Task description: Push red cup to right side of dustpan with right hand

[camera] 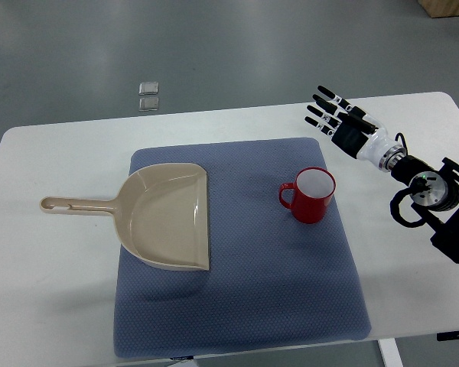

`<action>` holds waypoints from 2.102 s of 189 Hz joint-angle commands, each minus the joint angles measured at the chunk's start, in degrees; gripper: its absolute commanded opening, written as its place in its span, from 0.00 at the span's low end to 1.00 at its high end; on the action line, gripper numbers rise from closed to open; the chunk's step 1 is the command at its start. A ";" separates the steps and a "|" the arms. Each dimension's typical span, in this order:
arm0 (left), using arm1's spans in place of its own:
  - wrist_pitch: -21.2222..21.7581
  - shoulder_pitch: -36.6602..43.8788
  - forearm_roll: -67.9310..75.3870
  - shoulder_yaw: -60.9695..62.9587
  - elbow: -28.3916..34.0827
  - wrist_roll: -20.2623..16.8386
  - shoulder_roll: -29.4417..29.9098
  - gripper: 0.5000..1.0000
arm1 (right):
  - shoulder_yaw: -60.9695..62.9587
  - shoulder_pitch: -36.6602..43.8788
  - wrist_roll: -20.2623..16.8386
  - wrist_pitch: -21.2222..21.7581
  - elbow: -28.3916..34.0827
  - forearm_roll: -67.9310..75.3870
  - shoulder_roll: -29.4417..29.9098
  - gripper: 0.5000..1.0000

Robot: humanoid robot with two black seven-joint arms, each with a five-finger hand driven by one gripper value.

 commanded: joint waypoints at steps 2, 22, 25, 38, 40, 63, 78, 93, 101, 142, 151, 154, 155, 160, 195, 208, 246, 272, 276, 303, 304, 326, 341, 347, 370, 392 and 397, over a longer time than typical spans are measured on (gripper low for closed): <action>0.00 0.05 0.00 -0.01 0.09 -0.04 0.00 1.00 | -0.08 0.01 0.00 0.00 0.00 -0.49 0.08 0.87; 0.00 -0.04 0.00 -0.01 0.26 0.05 0.00 1.00 | -0.08 0.10 0.00 0.09 0.09 -2.51 0.00 0.87; 0.00 -0.04 0.00 -0.01 0.17 0.05 0.00 1.00 | -0.08 0.01 0.00 0.09 0.09 -2.69 0.00 0.87; 0.00 0.05 0.00 -0.01 0.26 -0.04 0.00 1.00 | -0.08 0.01 0.00 0.70 0.09 -3.66 -0.09 0.86; 0.00 0.05 0.00 -0.01 0.35 0.05 0.00 1.00 | -0.08 0.01 0.00 0.88 0.09 -3.66 -0.09 0.87; 0.00 -0.04 0.00 -0.01 0.35 -0.04 0.00 1.00 | -0.17 -0.34 -0.09 4.74 0.35 -5.94 -0.18 0.87; 0.00 0.05 0.00 -0.01 0.26 0.04 0.00 1.00 | -0.09 -0.60 0.18 7.47 0.62 -9.10 -1.14 0.87; 0.00 0.05 0.00 0.08 0.17 0.05 0.00 1.00 | -0.08 -0.78 0.44 10.92 0.62 -13.41 -2.64 0.87; 0.00 0.05 0.00 0.08 0.09 0.05 0.00 1.00 | 0.00 -0.86 0.70 10.92 0.71 -15.87 -4.22 0.87; 0.00 0.05 0.00 0.17 0.00 0.05 0.00 1.00 | 0.27 -2.97 0.88 10.92 5.45 -21.23 -13.18 0.87; -0.08 -0.04 0.09 0.17 0.00 0.05 0.00 1.00 | 0.27 -3.68 1.32 10.92 5.54 -22.64 -14.68 0.87; -0.08 -0.04 0.09 0.17 0.00 0.05 0.00 1.00 | 0.27 -3.94 1.76 10.92 5.54 -23.43 -15.29 0.87; -0.08 -0.04 0.09 0.17 0.00 0.05 0.00 1.00 | 0.27 -3.94 1.76 10.92 5.54 -23.43 -15.30 0.87; -0.08 0.05 0.09 0.17 0.00 0.05 0.00 1.00 | 0.35 -4.29 2.72 10.92 5.54 -24.66 -15.91 0.87; -0.08 0.05 0.09 0.17 -0.09 -0.04 0.00 1.00 | 0.88 -8.25 10.89 10.92 5.63 -31.43 -18.63 0.87; -0.08 0.05 0.09 0.17 -0.09 0.05 0.00 1.00 | 0.88 -9.30 13.98 10.92 5.72 -33.36 -19.25 0.87; -0.08 0.05 0.00 0.17 0.00 0.05 0.00 1.00 | 0.62 -12.20 21.97 10.92 6.33 -37.76 -19.78 0.87; -0.08 -0.04 0.09 0.17 0.00 0.04 0.00 1.00 | 0.62 -13.34 24.87 10.92 6.60 -39.69 -19.08 0.87; -0.08 0.05 0.00 0.17 0.00 0.04 0.00 1.00 | 0.71 -13.61 24.96 10.92 6.60 -39.87 -18.81 0.87; -0.08 -0.04 0.09 0.17 0.00 0.05 0.00 1.00 | 0.35 -14.84 27.42 10.92 6.77 -42.41 -16.70 0.86; -0.08 -0.04 0.09 0.17 0.00 0.05 0.00 1.00 | 0.35 -14.84 27.42 10.92 6.77 -42.42 -16.70 0.86; -0.08 -0.04 0.09 0.17 0.00 0.05 0.00 1.00 | 0.27 -15.37 28.92 10.92 6.86 -45.05 -14.68 0.86; -0.08 0.05 0.09 0.17 0.00 0.05 0.00 1.00 | 0.00 -15.63 28.92 10.92 6.86 -45.14 -13.63 0.86; -0.08 -0.04 0.09 0.17 0.00 0.05 0.00 1.00 | 0.00 -15.72 29.01 10.92 6.86 -45.14 -13.27 0.86; -0.08 0.05 0.09 0.08 0.00 0.05 0.00 1.00 | 0.00 -16.25 29.09 10.92 6.86 -45.76 -12.13 0.86; -0.08 -0.04 0.09 0.08 0.00 0.05 0.00 1.00 | 0.00 -16.25 29.09 10.92 6.86 -46.37 -10.73 0.86; -0.08 0.05 0.09 0.17 0.00 0.05 0.00 1.00 | -0.08 -16.25 29.09 10.92 6.86 -46.37 -10.37 0.86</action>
